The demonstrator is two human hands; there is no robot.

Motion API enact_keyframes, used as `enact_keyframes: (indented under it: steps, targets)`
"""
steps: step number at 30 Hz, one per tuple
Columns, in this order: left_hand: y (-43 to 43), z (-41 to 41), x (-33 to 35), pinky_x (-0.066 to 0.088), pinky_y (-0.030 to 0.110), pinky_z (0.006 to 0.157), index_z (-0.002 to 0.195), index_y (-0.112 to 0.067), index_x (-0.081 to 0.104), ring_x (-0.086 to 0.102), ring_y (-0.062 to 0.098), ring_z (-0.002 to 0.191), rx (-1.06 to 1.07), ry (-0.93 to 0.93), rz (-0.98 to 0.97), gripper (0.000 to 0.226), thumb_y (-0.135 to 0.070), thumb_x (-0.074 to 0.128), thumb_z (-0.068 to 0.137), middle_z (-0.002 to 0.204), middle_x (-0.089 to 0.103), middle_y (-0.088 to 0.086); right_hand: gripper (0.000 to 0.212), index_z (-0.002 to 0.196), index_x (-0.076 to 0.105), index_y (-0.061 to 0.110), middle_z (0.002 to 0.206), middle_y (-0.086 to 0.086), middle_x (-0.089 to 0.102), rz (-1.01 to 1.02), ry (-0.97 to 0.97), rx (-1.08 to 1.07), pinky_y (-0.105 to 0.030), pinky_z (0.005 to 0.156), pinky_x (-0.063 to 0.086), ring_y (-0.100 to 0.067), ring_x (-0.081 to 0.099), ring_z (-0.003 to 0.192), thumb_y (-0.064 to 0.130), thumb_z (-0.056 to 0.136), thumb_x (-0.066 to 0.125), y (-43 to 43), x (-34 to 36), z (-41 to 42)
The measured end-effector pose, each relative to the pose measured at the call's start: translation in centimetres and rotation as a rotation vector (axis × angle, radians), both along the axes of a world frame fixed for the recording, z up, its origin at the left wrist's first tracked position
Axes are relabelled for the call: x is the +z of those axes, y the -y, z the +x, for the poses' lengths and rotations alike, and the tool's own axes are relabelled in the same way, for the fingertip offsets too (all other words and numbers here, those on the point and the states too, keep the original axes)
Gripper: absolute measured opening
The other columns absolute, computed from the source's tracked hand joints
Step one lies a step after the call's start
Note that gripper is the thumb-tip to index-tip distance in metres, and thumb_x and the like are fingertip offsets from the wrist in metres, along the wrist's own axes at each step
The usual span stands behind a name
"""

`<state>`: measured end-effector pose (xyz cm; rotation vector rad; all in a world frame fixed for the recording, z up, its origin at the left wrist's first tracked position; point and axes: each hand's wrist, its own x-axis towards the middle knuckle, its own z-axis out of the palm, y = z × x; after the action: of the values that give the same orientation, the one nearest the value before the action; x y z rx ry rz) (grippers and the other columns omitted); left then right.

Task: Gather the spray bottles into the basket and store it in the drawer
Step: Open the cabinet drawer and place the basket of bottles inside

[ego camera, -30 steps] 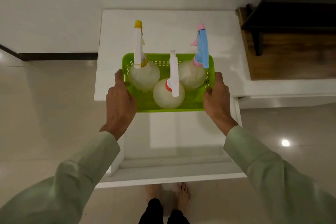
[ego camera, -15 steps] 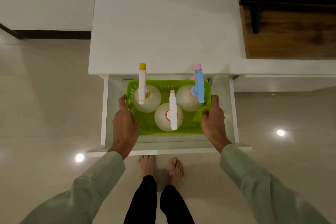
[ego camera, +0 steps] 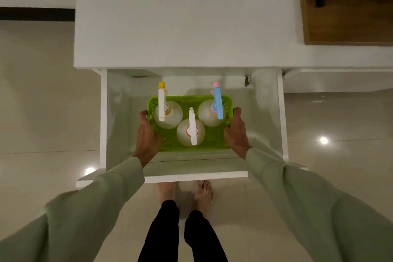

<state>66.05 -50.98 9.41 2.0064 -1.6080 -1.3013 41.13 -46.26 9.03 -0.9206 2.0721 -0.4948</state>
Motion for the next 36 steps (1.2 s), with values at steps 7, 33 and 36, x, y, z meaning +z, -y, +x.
enact_keyframes:
  steps: [7,33,36]
  targets:
    - [-0.1,0.0,-5.0,0.057,0.056,0.077,0.139,-0.010,0.020,0.060,0.039,0.103,0.052,-0.027,0.173,0.070,0.018,0.048,0.082,0.122,0.054,0.020,0.034,0.102,0.031,0.010,0.092,-0.020,0.054,0.043,0.026,0.012,-0.036,0.064,0.036,-0.036,0.052,0.078,-0.012,0.079,0.042,-0.3,-5.0,0.1]
    - [-4.9,1.3,3.4,0.043,0.047,0.103,0.146,-0.011,0.028,0.051,0.039,0.128,-0.107,0.120,0.112,0.063,-0.006,0.059,0.092,0.143,0.048,0.023,0.072,0.155,0.021,0.013,0.151,-0.014,0.042,0.163,0.051,0.099,-0.049,0.108,0.041,-0.033,0.045,0.136,0.000,0.091,0.051,-5.8,3.4,-0.2]
    - [-8.1,0.7,7.4,0.045,0.045,0.105,0.145,-0.018,0.032,0.054,0.028,0.127,-0.266,0.054,0.062,0.052,-0.036,0.050,0.099,0.145,0.051,0.010,0.058,0.152,0.030,0.016,0.149,-0.009,0.046,0.028,-0.025,0.317,-0.047,0.103,0.046,-0.029,0.050,0.131,0.027,0.100,0.053,-8.5,6.4,1.2]
